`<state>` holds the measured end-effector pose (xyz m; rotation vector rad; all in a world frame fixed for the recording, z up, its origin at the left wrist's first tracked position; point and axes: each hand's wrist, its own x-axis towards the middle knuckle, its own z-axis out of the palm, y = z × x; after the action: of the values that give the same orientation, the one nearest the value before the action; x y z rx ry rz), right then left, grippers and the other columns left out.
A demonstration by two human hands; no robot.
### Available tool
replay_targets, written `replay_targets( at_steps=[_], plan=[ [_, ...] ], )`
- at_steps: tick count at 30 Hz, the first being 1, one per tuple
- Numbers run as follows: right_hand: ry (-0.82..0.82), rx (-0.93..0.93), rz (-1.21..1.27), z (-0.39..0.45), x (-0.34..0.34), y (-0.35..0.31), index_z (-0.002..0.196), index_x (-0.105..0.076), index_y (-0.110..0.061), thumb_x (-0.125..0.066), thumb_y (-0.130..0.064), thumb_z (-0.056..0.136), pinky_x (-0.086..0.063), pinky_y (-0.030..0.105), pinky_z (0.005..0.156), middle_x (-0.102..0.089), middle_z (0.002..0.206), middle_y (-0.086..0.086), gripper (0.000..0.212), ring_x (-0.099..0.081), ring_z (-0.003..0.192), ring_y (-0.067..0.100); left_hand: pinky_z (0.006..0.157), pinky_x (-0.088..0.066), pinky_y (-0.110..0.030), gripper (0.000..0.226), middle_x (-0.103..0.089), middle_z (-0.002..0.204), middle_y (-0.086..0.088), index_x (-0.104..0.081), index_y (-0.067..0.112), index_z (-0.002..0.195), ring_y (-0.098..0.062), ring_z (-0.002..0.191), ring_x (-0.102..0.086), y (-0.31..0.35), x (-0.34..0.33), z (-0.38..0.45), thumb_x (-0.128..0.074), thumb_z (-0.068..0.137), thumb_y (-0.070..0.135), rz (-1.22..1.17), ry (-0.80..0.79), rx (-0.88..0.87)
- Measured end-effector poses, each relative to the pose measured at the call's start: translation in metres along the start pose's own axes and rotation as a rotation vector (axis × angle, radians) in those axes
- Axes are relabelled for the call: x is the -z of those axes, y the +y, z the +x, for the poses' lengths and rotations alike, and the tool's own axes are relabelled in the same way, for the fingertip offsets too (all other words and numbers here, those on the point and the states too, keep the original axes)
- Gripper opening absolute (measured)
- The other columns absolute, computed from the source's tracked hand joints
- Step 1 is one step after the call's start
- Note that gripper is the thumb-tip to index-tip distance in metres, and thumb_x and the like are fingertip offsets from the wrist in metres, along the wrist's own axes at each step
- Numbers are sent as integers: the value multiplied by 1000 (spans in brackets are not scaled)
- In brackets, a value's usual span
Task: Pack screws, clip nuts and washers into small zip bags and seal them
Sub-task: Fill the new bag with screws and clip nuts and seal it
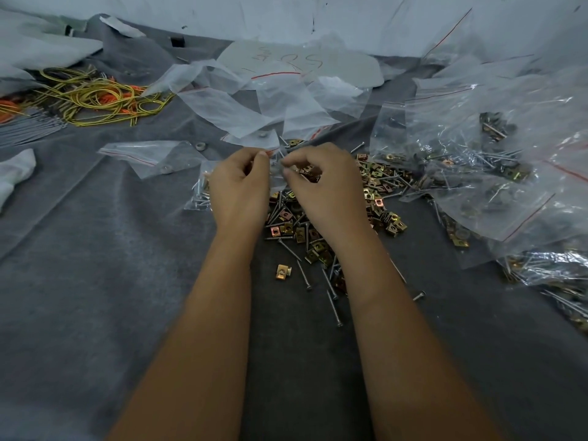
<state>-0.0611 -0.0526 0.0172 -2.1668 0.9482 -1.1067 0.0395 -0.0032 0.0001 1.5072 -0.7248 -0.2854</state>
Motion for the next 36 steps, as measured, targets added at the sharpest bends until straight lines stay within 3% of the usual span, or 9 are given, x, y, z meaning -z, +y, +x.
replay_targets(
  at_steps=[3, 5, 7, 12, 19, 25, 28, 33, 36],
  plan=[
    [-12, -49, 21, 0, 1, 2, 113, -69, -24, -64, -20, 90, -50, 41, 87, -64, 98, -7, 24, -58, 97, 16, 57, -53, -36, 25, -67, 65, -3, -73, 29, 82, -18, 59, -59, 0, 1, 1, -51, 91, 22, -57, 30, 27],
    [10, -101, -10, 1, 4, 5, 107, -69, -22, -59, -16, 92, -52, 37, 82, -63, 97, -7, 19, -59, 92, 13, 64, -57, -52, 25, -66, 70, -13, -73, 26, 81, -21, 64, -60, 0, 1, 2, -52, 92, 20, -85, 55, 54],
    [-37, -139, -110, 1, 8, 8, 99, -72, -20, -57, -14, 90, -52, 36, 76, -63, 94, -8, 18, -58, 83, 11, 67, -56, -60, 25, -61, 67, -8, -73, 26, 79, -21, 65, -57, -1, 0, 2, -52, 92, 20, -97, 62, 75],
    [-307, -102, -416, 0, 14, 10, 94, -74, -28, -67, -39, 81, -50, 41, 87, -66, 96, -3, 19, -58, 97, 22, 66, -55, -59, 25, -53, 54, 9, -73, 29, 79, -18, 61, -51, -2, 1, 3, -52, 91, 22, -92, 59, 85],
    [-284, 56, -654, 1, 14, 8, 94, -75, -28, -69, -45, 81, -40, 39, 88, -58, 102, 0, 23, -49, 105, 25, 58, -53, -52, 23, -50, 46, 12, -73, 26, 85, -12, 54, -46, 0, 1, 3, -52, 92, 20, -66, 63, 71],
    [-307, 73, -628, -1, 10, 7, 94, -74, -29, -66, -38, 85, -35, 39, 91, -44, 91, -5, 15, -47, 105, 23, 53, -42, -34, 26, -51, 48, 12, -71, 30, 80, -8, 52, -45, -1, -1, 3, -52, 93, 18, -65, 77, 55],
    [-278, 58, -582, 0, 10, 8, 92, -74, -26, -65, -34, 85, -40, 39, 89, -54, 95, -2, 14, -50, 100, 22, 53, -40, -29, 26, -50, 47, 12, -70, 31, 80, -8, 52, -45, -2, 0, 4, -52, 94, 19, -66, 72, 54],
    [11, -61, -275, 2, 11, 5, 74, -63, -25, -67, -25, 80, -47, 38, 80, -51, 86, -7, 7, -51, 85, 16, 49, -37, -24, 25, -51, 47, 12, -70, 30, 81, -3, 48, -44, -1, -1, 3, -52, 94, 19, -58, 56, 39],
    [60, -51, 12, 5, 5, -3, 79, -66, -24, -67, -18, 81, -50, 37, 81, -55, 89, -8, 7, -55, 87, 15, 51, -40, -26, 26, -55, 54, 8, -71, 28, 79, -8, 52, -48, -1, 0, 3, -52, 94, 18, -49, 43, 27]
  ],
)
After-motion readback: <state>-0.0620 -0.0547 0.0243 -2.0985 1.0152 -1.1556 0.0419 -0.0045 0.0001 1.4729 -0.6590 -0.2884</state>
